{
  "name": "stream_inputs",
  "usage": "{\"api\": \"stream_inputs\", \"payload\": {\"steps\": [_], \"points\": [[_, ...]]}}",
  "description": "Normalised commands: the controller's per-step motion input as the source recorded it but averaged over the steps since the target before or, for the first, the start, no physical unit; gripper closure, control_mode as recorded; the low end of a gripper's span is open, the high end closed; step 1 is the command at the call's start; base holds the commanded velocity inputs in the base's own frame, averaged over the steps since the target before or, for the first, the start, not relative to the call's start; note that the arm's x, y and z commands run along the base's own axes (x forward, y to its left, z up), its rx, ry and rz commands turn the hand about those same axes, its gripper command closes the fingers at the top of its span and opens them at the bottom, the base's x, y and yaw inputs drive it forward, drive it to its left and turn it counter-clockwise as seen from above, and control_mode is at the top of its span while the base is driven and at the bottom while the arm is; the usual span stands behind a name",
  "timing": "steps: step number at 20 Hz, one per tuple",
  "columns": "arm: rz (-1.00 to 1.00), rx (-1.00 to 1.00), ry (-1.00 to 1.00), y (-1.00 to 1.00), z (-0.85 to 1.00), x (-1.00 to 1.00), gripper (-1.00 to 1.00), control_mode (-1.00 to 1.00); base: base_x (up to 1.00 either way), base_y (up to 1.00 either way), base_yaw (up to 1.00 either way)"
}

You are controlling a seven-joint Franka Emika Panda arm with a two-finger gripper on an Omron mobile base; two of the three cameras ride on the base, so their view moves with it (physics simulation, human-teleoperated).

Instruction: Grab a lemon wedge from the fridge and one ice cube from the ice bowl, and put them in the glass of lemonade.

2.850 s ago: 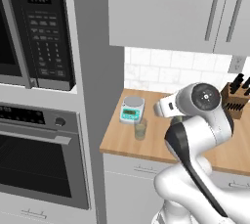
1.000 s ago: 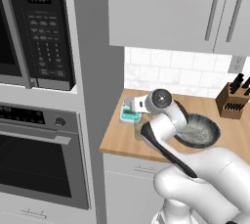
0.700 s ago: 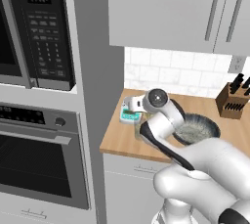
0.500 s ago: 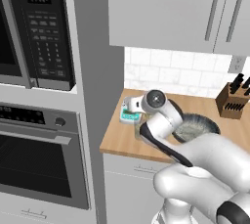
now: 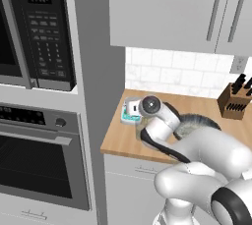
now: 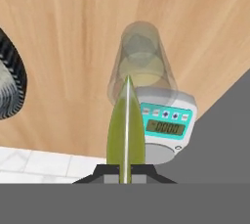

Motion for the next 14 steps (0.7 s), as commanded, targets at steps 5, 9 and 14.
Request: {"api": "stream_inputs", "payload": {"steps": [5, 9, 14], "points": [[-0.05, 0.0, -0.04, 0.03, -0.06, 0.15, 1.0, -1.0, 0.0, 0.0, 0.0], [-0.05, 0.0, -0.07, 0.0, -0.13, 0.15, 1.0, -1.0, 0.0, 0.0, 0.0], [-0.06, 0.0, -0.02, 0.0, -0.21, 0.0, 1.0, -1.0, 0.0, 0.0, 0.0]]}}
